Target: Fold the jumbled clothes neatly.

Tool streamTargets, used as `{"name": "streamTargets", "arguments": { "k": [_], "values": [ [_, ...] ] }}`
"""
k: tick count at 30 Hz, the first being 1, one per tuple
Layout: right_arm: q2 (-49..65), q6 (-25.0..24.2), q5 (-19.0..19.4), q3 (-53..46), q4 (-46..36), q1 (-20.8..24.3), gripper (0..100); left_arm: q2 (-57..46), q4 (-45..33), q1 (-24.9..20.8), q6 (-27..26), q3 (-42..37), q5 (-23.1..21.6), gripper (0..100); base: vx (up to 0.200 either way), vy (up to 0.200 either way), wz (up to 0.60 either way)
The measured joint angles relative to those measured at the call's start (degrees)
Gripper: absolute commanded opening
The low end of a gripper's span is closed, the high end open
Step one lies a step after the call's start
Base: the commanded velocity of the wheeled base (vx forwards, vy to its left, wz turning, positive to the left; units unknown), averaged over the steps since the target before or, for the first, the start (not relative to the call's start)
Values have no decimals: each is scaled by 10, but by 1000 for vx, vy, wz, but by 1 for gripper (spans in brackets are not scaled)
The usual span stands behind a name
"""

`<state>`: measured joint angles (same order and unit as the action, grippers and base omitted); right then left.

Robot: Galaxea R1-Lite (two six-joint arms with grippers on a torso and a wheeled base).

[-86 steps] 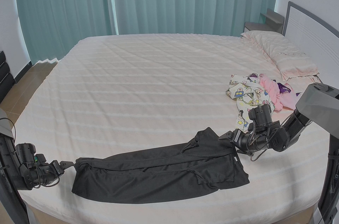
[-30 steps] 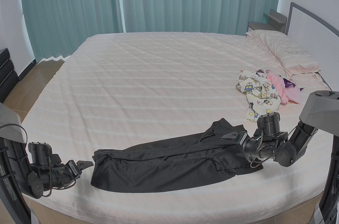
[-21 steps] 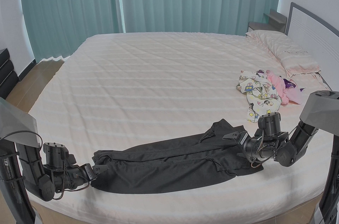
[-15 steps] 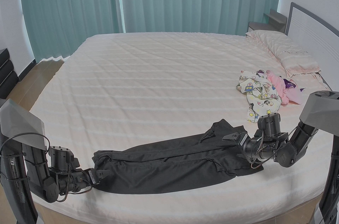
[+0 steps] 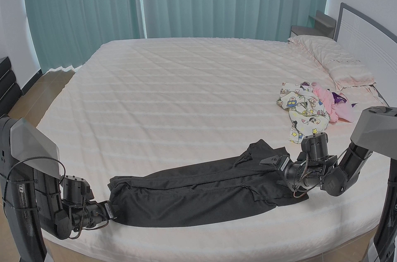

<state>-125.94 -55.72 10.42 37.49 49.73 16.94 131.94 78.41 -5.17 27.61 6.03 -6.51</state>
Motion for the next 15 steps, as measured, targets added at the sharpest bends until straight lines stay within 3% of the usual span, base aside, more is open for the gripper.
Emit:
{"name": "streamTargets", "arguments": {
  "k": [6, 15],
  "values": [
    [0, 0, 0, 0, 0, 0, 100, 7, 56, 1, 4, -41, 19, 0, 0, 0, 0],
    [0, 0, 0, 0, 0, 0, 100, 15, 27, 2, 1, -50, 23, 0, 0, 0, 0]
  ]
}}
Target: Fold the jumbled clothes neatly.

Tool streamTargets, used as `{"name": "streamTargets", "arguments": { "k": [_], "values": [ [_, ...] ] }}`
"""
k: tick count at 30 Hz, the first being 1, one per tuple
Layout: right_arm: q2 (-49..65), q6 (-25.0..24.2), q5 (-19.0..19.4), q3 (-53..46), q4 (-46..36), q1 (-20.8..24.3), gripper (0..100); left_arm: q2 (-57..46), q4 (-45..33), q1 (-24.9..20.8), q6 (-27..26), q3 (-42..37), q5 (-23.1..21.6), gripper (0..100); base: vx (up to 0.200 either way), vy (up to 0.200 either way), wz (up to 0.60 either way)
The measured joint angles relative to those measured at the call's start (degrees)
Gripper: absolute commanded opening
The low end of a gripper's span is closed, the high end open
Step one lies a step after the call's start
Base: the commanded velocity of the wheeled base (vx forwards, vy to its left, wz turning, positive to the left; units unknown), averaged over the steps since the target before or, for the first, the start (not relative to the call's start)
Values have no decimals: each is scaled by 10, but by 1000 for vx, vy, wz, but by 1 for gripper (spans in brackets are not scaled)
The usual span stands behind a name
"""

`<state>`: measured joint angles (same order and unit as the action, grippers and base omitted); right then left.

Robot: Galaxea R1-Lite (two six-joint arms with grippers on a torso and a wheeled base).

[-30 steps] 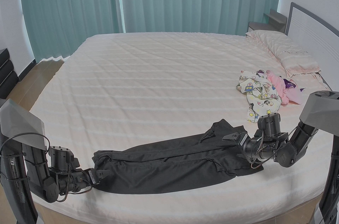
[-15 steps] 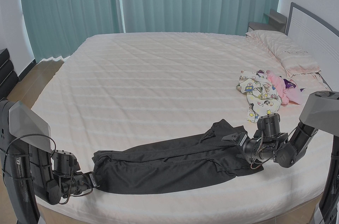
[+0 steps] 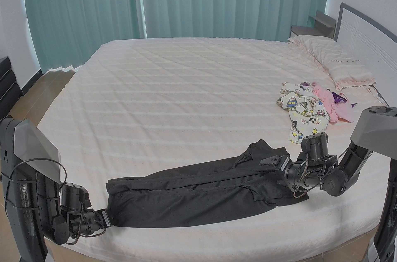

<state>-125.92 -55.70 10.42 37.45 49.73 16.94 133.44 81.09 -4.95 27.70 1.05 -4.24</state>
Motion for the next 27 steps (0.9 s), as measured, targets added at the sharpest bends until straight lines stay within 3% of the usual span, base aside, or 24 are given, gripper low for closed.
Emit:
{"name": "streamTargets", "arguments": {
  "k": [19, 20, 27],
  "values": [
    [-1, 1, 0, -3, -1, 0, 100, -7, -95, 0, -58, 0, 12, 0, 0, 0, 0],
    [0, 1, 0, -3, -1, 0, 100, -7, -95, 0, -58, 0, 12, 100, 0, 0, 0],
    [0, 2, 0, -4, -1, 0, 100, -10, -93, 1, -56, -1, 11, 100, 0, 0, 0]
  ]
}}
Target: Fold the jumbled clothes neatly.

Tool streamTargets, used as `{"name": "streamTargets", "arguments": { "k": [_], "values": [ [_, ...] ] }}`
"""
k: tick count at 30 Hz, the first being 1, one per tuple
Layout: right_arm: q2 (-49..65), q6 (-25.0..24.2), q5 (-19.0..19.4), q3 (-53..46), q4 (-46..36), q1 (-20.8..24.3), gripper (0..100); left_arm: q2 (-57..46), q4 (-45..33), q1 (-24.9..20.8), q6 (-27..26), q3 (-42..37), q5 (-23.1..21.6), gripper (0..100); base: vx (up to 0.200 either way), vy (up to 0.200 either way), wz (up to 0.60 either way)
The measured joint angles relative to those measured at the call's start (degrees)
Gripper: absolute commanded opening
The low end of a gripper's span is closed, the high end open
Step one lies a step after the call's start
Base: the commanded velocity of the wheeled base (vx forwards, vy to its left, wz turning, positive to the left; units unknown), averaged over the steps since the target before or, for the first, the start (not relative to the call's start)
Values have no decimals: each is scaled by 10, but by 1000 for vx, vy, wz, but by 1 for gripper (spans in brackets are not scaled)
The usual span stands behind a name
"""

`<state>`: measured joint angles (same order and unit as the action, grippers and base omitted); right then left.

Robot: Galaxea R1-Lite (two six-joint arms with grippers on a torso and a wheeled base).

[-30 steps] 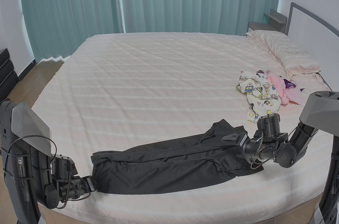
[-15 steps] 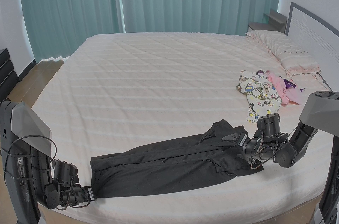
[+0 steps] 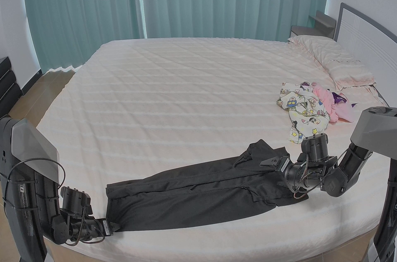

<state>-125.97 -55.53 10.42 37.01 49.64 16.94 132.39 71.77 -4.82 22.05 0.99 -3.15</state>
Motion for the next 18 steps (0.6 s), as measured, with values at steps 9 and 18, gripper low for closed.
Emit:
{"name": "streamTargets", "arguments": {
  "k": [9, 18],
  "values": [
    [0, 0, 0, 0, 0, -1, 100, -56, 8, 69, 14, 0, -110, 100, 0, 0, 0],
    [-1, -1, 0, 0, 1, -1, 100, -108, 4, 86, 160, 73, -118, 100, 0, 0, 0]
  ]
}}
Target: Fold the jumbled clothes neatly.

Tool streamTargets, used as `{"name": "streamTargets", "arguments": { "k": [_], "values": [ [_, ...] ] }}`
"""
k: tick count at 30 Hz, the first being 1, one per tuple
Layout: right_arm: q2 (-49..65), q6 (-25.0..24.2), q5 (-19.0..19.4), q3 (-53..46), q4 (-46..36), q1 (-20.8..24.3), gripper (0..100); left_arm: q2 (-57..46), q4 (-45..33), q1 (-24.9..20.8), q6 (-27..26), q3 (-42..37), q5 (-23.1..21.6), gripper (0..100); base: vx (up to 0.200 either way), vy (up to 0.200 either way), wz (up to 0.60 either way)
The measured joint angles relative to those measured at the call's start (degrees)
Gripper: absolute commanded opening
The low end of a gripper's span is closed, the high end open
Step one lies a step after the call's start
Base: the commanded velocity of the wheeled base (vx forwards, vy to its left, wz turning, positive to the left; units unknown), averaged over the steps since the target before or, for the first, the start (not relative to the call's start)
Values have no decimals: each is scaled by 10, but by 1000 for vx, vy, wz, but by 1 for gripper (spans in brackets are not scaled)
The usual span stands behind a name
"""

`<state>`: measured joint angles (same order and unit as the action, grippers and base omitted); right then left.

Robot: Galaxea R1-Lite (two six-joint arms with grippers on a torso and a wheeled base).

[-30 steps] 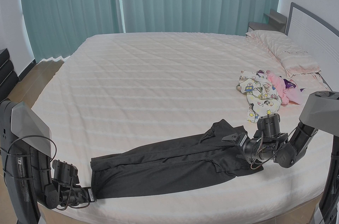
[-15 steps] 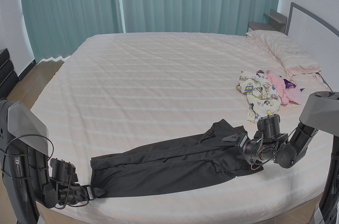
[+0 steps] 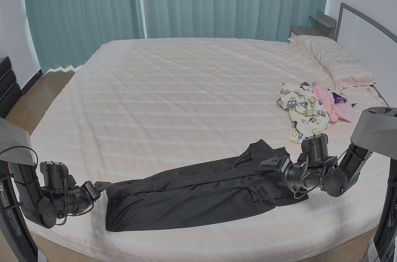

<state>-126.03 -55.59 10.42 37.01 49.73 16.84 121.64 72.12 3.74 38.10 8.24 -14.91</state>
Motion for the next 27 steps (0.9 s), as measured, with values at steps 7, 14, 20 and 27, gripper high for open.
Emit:
{"name": "streamTargets", "arguments": {
  "k": [7, 14, 20, 27],
  "values": [
    [-2, 0, 0, 0, 0, 0, 100, 38, -4, -45, 54, 72, 64, 100, 0, 0, 0],
    [-5, 0, -2, 2, 7, -4, 100, 76, 4, -64, 63, 71, 78, 0, 0, 0, 0],
    [-6, 0, -2, 5, 8, -9, 100, 73, 5, -75, 64, 56, 83, 0, 0, 0, 0],
    [-4, -2, -8, 6, 8, -11, 100, 83, 5, -77, 64, 63, 120, 0, 0, 0, 0]
  ]
}}
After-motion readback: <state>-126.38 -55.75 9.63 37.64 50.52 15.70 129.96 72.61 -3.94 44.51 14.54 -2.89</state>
